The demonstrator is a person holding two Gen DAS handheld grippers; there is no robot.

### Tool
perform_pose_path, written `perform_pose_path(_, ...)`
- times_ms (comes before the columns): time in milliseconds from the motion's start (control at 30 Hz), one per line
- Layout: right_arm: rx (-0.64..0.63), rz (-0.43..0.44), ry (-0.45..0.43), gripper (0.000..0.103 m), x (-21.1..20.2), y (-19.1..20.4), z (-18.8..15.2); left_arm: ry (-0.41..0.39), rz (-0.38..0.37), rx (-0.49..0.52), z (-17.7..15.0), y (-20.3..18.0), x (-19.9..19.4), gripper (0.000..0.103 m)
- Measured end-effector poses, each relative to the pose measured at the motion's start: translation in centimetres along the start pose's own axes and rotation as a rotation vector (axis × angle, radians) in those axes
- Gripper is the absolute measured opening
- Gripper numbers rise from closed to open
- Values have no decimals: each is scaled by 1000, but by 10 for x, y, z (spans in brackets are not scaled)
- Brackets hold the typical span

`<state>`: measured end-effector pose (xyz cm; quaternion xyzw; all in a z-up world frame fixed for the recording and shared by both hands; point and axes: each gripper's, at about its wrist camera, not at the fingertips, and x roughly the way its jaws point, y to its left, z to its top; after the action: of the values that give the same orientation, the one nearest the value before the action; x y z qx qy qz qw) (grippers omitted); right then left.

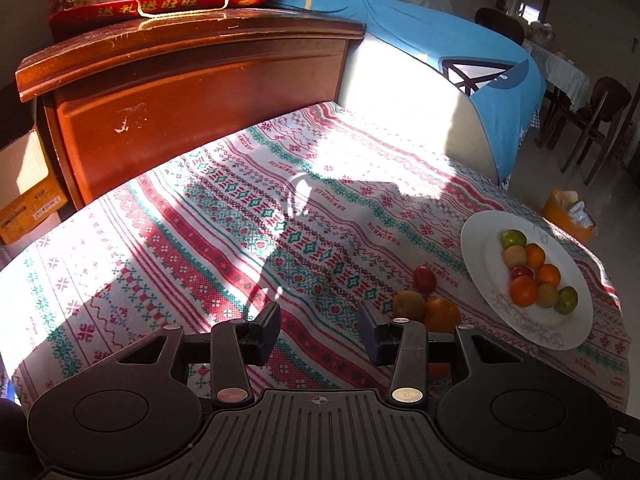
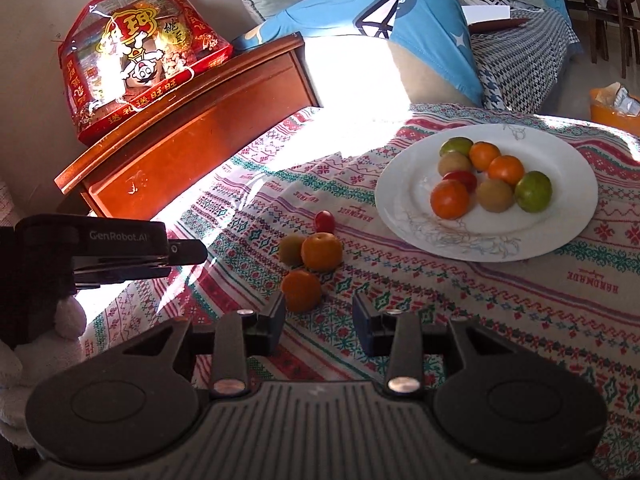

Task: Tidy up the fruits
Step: 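Move both open tools from the plate back over the fruit pile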

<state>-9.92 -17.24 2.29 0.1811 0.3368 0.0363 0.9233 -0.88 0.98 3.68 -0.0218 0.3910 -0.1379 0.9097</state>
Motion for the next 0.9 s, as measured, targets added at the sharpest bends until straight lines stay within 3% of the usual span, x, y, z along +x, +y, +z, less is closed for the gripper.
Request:
perform_pose_path(400, -18, -24, 14, 38, 30, 11, 0, 22, -56, 45, -2, -9, 24, 40)
perform_pose_path(500, -1, -17, 10, 30, 33, 7, 0, 33, -72, 56, -3, -12, 30, 40)
perform_pose_path(533, -3, -18, 8, 24, 33, 7, 0, 34, -80, 59, -3, -12, 31, 40)
perform_pose_path(900, 60, -112, -8, 24, 12, -16, 4, 21, -150, 147, -7, -33, 41, 40)
